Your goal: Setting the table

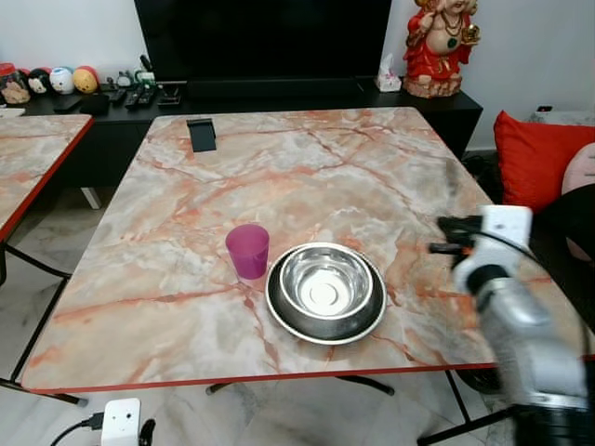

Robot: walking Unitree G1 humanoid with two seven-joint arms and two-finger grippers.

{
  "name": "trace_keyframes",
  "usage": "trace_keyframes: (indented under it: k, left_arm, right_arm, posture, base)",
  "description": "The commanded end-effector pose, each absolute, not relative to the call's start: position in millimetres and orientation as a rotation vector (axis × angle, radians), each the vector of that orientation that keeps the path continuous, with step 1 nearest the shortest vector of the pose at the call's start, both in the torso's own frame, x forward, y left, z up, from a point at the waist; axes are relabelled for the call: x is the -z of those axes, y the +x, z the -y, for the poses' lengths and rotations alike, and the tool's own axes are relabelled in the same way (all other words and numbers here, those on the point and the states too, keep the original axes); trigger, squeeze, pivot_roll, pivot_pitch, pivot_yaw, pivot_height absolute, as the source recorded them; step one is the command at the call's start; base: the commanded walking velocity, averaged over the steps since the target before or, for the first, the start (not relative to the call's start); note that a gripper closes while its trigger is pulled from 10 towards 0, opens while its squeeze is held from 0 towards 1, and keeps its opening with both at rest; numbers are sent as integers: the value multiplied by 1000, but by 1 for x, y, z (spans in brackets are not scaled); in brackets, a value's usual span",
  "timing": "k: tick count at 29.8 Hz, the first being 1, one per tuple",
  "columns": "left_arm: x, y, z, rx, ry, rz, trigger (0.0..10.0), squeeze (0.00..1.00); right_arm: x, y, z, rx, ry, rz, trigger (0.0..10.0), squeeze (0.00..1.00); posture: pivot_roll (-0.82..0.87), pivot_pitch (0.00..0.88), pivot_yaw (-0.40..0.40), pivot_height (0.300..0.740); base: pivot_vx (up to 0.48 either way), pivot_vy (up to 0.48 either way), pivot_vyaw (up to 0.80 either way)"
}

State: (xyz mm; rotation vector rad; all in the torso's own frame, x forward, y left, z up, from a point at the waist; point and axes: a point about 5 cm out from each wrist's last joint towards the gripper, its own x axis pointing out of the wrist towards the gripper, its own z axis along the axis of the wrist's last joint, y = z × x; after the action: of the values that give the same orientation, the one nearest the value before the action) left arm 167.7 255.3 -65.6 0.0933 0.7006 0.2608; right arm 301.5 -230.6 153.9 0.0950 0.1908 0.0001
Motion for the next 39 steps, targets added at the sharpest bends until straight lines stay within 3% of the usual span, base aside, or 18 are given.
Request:
trace_keyframes:
  k: [1, 7, 12, 21, 39]
  left_arm:
    - [67, 167, -253, -238, 101, -717, 10000, 0]
    - [66, 171, -251, -216, 98, -716, 10000, 0]
    - [65, 174, -254, -220, 97, -712, 10000, 0]
    - [65, 173, -254, -226, 90, -713, 10000, 0]
    - [65, 172, -255, -240, 84, -713, 10000, 0]
  right_arm:
    - [-157, 298, 232, -33, 115, -203, 10000, 0]
    - [-147, 292, 227, -206, 308, -361, 10000, 0]
    - [-139, 285, 226, -318, 351, -425, 10000, 0]
    - [-113, 281, 230, -299, 633, -514, 10000, 0]
    - [-103, 276, 206, -387, 669, -578, 10000, 0]
  posture:
    - [-106, 0, 17, 724]
    - [-112, 0, 21, 724]
    - [-107, 0, 19, 724]
    - [-97, 0, 9, 724]
    - [-83, 0, -4, 724]
  base:
    - [0, 0, 0]
    - [0, 0, 0]
    - [0, 0, 0]
    - [0, 0, 0]
    - [0, 0, 0]
